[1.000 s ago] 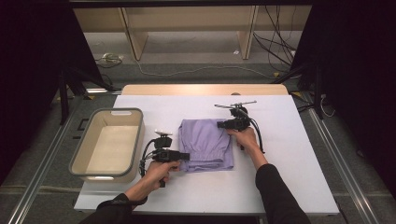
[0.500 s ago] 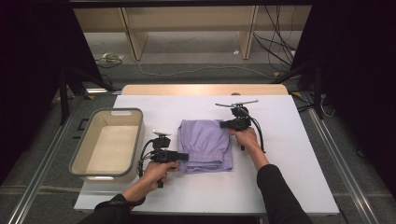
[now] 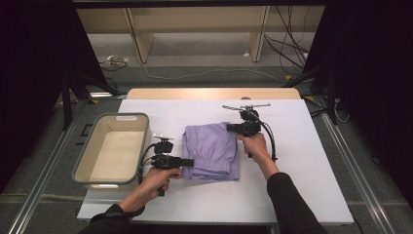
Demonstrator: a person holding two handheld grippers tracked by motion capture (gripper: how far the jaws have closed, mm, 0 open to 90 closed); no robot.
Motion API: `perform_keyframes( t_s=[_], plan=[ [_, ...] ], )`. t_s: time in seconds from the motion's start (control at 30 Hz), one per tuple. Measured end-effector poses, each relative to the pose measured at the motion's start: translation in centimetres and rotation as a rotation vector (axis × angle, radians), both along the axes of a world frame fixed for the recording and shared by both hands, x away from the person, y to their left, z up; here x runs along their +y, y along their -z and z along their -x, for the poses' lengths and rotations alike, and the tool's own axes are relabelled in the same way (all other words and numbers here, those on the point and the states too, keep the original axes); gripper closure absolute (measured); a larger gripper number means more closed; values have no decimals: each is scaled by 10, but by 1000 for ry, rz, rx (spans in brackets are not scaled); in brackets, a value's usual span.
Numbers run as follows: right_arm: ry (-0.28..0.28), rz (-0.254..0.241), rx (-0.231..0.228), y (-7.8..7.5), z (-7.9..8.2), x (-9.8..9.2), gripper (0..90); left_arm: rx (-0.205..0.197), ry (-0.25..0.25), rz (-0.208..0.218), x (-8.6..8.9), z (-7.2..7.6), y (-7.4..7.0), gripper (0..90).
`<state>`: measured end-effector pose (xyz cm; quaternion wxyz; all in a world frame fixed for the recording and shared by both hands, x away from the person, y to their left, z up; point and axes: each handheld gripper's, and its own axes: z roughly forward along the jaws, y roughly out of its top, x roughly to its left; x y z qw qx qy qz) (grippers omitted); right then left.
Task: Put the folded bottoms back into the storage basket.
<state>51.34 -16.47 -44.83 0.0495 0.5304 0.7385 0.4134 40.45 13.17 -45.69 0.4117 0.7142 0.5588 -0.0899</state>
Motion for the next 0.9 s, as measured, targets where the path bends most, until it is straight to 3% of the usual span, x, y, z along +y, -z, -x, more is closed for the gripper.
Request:
perform_keyframes(
  t_s=[0.9],
  plan=[
    [-34,-66,-75,-39,22,17,857,-68,46,31,21,12,-32,762]
  ],
)
